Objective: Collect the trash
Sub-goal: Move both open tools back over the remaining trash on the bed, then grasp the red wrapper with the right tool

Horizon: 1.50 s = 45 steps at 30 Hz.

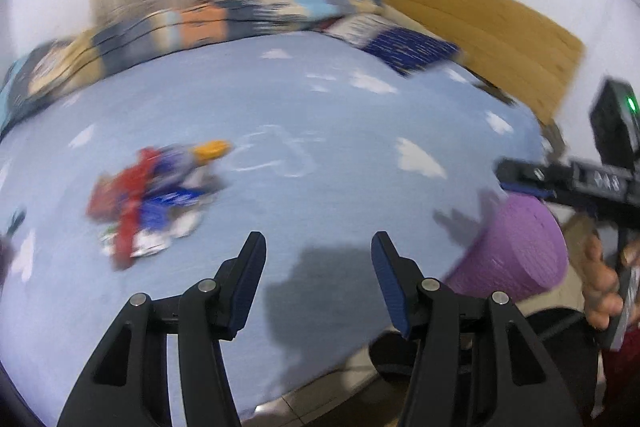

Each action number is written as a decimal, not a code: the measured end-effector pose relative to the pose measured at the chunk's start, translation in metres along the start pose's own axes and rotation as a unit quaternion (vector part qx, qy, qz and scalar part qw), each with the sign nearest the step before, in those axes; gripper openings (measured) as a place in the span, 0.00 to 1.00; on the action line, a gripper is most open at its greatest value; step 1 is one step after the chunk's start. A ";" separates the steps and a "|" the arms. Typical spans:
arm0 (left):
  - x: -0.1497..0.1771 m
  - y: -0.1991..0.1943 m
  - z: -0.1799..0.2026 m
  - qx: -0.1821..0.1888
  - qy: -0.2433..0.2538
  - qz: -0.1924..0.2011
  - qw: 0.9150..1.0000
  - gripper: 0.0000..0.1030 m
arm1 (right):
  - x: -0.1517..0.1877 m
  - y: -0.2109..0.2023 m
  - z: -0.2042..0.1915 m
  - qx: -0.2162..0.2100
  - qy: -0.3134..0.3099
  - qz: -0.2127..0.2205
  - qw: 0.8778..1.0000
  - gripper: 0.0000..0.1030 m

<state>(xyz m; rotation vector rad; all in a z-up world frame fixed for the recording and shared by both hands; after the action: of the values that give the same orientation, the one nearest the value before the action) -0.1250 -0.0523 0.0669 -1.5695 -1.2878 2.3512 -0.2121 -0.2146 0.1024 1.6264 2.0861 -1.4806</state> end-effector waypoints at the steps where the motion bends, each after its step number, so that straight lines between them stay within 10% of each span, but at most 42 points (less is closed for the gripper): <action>1: -0.001 -0.003 -0.024 -0.010 -0.024 0.003 1.000 0.52 | 0.001 0.007 -0.011 -0.002 -0.008 -0.007 1.000 0.52; 9: 0.008 -0.026 -0.169 -0.079 -0.189 0.004 0.979 0.52 | 0.010 0.077 -0.090 -0.029 -0.053 -0.063 0.996 0.52; 20: 0.015 -0.048 -0.252 -0.158 -0.283 0.026 0.946 0.52 | 0.013 0.221 -0.197 -0.035 -0.062 -0.124 0.990 0.56; 31: 0.007 -0.040 -0.257 -0.160 -0.280 0.022 0.946 0.52 | 0.021 0.332 -0.209 0.055 -0.021 -0.159 0.986 0.45; 35: 0.006 -0.033 -0.254 -0.148 -0.287 0.019 0.946 0.52 | 0.019 0.313 -0.200 0.032 -0.030 -0.163 0.986 0.22; 45: 0.010 0.006 -0.214 -0.100 -0.269 -0.013 0.958 0.52 | -0.001 0.237 -0.117 0.033 -0.037 -0.129 0.990 0.20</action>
<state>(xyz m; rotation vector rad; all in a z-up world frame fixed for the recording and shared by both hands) 0.0395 0.0785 0.0243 -0.9543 -1.6683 2.8205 0.0277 -0.1412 0.0187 1.3369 2.3002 -1.6738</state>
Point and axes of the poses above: each gripper's, at about its wrist camera, not at the fingertips, and y roughly the way its jaws point, z to its right, x to its underside, the point moved 8 cm from there along y, roughly the way its jaws point, and after that the axes turned 3 degrees about z, right-handed, at the moved point
